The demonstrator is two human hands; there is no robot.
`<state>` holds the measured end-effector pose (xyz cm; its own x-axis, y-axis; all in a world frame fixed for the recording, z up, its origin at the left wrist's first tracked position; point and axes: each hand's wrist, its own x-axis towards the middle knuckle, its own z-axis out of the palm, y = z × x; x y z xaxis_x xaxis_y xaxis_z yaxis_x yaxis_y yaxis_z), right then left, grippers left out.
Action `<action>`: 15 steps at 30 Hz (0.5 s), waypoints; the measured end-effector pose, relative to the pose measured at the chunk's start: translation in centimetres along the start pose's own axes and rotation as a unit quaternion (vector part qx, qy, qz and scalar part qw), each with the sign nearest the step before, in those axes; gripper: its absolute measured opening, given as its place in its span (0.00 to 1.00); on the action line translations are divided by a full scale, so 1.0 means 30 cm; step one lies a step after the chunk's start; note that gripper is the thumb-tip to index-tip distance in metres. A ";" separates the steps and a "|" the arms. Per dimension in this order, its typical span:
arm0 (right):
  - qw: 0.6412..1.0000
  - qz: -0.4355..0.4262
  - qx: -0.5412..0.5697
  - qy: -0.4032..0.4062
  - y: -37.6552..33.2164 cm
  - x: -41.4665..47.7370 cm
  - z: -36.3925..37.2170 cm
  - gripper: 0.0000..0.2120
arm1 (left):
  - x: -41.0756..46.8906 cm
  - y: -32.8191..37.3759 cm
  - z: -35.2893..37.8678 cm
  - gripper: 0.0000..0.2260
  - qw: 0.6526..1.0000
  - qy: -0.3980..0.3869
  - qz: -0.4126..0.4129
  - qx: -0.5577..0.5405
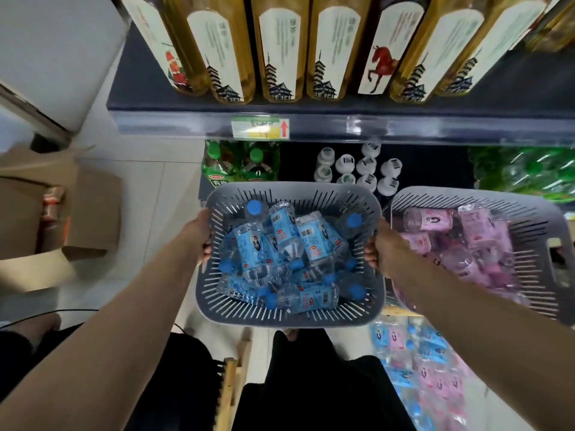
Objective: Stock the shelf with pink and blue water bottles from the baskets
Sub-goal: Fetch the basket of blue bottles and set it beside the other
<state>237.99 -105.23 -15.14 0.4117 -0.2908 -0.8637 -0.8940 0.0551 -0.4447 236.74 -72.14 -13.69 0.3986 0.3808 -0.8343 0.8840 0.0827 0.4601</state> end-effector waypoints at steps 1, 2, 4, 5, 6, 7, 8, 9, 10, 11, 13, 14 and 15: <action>1.000 0.001 0.002 0.003 0.001 0.013 0.005 0.23 | 0.015 0.000 0.006 0.24 1.000 -0.004 -0.002 0.000; 1.000 0.001 0.002 0.008 0.002 0.025 0.011 0.23 | 0.027 0.001 0.013 0.23 1.000 -0.008 -0.005 0.001; 1.000 0.001 0.002 0.020 0.000 0.045 0.020 0.23 | 0.048 0.002 0.027 0.23 1.000 -0.011 -0.009 0.004; 1.000 0.001 0.001 0.025 -0.002 0.055 0.023 0.23 | 0.061 0.002 0.035 0.23 1.000 -0.011 -0.007 0.002; 1.000 0.000 -0.001 0.029 -0.006 0.064 0.028 0.22 | 0.070 0.004 0.043 0.23 1.000 -0.009 -0.004 -0.001; 1.000 0.000 -0.002 0.031 -0.010 0.069 0.031 0.22 | 0.078 0.007 0.049 0.23 1.000 -0.005 -0.002 0.001; 0.999 -0.002 -0.002 0.032 -0.015 0.074 0.035 0.21 | 0.084 0.010 0.053 0.23 1.000 -0.001 0.000 0.004; 0.999 -0.006 -0.002 0.033 -0.022 0.075 0.038 0.21 | 0.094 0.014 0.056 0.22 1.000 0.004 0.005 0.008; 0.999 -0.012 -0.003 0.033 -0.028 0.074 0.040 0.20 | 0.105 0.019 0.056 0.21 1.000 0.008 0.005 0.009; 0.999 -0.016 -0.009 0.034 -0.031 0.069 0.040 0.20 | 0.110 0.021 0.054 0.20 1.000 0.010 0.003 0.010; 0.999 -0.021 -0.031 0.026 -0.036 0.061 0.039 0.21 | 0.111 0.026 0.045 0.20 1.000 0.009 0.006 0.015; 0.998 -0.026 -0.046 0.020 -0.038 0.053 0.038 0.21 | 0.110 0.025 0.043 0.20 1.000 0.007 0.007 0.017; 0.997 -0.033 -0.062 0.015 -0.038 0.043 0.038 0.21 | 0.104 0.022 0.043 0.20 1.000 0.006 0.009 0.026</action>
<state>239.74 -104.57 -16.00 0.4658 -0.3189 -0.8255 -0.8813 -0.0832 -0.4651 238.88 -72.09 -16.38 0.4124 0.3924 -0.8222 0.8881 0.0280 0.4588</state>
